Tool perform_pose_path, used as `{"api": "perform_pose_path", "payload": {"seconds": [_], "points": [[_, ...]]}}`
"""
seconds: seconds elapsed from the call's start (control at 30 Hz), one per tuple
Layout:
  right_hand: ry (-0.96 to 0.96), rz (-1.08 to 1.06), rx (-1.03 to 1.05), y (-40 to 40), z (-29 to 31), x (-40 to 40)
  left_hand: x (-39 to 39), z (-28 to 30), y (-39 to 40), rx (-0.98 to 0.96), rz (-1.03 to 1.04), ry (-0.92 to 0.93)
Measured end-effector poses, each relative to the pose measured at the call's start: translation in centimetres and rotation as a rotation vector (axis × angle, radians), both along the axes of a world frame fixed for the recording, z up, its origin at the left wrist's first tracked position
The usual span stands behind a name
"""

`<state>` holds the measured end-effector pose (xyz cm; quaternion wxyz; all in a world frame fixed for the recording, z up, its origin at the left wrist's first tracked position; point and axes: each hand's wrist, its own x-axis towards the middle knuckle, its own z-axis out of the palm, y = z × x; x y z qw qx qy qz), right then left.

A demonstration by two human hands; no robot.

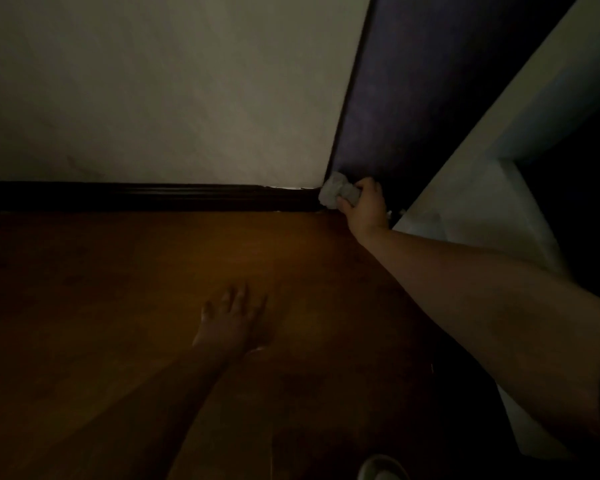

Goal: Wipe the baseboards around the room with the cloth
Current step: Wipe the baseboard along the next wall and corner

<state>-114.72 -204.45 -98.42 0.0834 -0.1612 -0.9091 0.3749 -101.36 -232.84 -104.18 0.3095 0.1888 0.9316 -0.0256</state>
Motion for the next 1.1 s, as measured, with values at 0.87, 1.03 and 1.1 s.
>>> {"api": "perform_pose_path", "payload": {"seconds": [0.87, 1.03, 1.1], "points": [[-0.014, -0.170, -0.052, 0.8, -3.4, 1.2, 0.2, -0.6, 1.2, 0.009, 0.021, -0.009], [-0.093, -0.204, -0.090, 1.5, -4.5, 2.5, 0.1, -0.2, 0.7, -0.003, 0.007, 0.000], [-0.087, -0.210, -0.103, 1.2, -5.2, 2.8, -0.2, -0.2, 0.8, -0.003, 0.014, 0.002]]}}
